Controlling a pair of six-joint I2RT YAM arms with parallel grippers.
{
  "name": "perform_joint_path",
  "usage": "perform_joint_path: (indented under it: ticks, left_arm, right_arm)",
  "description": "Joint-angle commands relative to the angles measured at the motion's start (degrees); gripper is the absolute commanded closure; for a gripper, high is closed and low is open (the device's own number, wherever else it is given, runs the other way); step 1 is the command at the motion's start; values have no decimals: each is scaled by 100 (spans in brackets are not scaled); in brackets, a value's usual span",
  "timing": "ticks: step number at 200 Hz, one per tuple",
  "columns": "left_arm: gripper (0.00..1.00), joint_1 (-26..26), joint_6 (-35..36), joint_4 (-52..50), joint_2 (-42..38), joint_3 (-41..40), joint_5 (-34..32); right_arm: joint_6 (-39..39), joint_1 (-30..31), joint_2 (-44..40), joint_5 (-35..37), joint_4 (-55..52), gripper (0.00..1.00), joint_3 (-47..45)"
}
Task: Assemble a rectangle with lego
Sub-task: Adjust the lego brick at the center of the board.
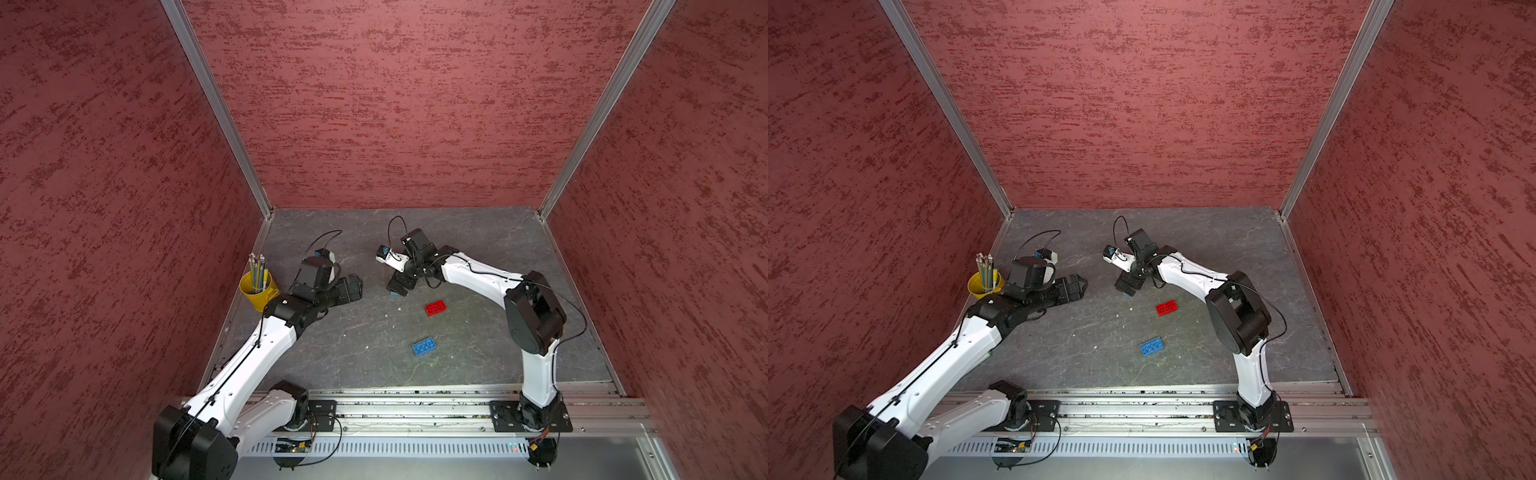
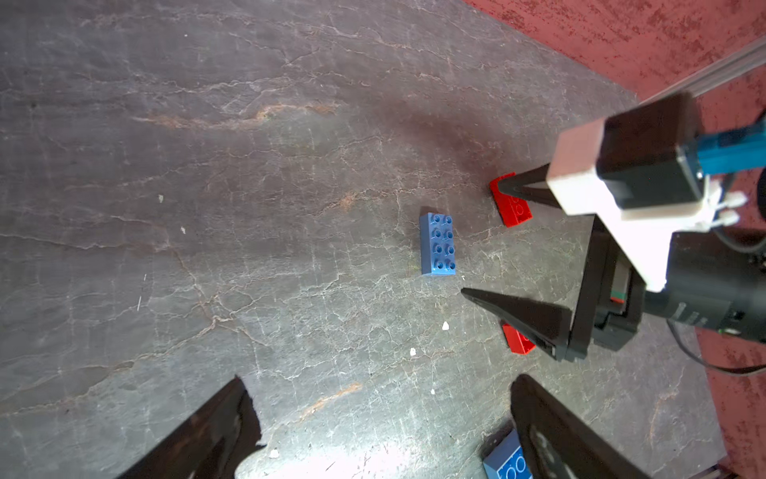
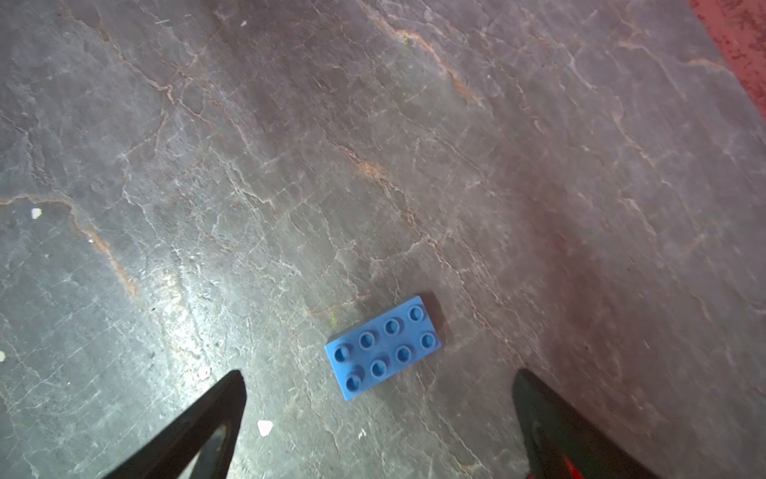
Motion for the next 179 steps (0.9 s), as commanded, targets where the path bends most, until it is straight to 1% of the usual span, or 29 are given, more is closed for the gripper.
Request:
perform_joint_path:
  ticks: [1, 23, 37, 49, 71, 99, 135, 179]
  left_arm:
    - [0, 141, -112, 241, -6, -25, 302]
    - [0, 191, -89, 237, -60, -62, 368]
    - [0, 217, -79, 216, -82, -74, 424]
    - [0, 239, -55, 203, -94, -68, 505]
    - [0, 252, 15, 163, -150, -49, 569]
    - [0, 304, 30, 147, -219, -66, 602]
    - [0, 340, 27, 284, -265, -156, 758]
    - [0, 408, 44, 434, -319, -251, 968]
  right_arm:
    - [-203, -7, 117, -246, -25, 2, -45]
    - [-331, 3, 179, -100, 80, 1, -156]
    - [-498, 15, 146, 131, 317, 1, -346]
    - [-901, 17, 44, 308, 669, 1, -639]
    - [-1433, 20, -205, 362, 1321, 2, -1144]
    - [-1737, 16, -93, 474, 1383, 2, -998]
    - [-1765, 17, 191, 309, 1338, 3, -736]
    - [-1689, 21, 335, 238, 1569, 5, -740]
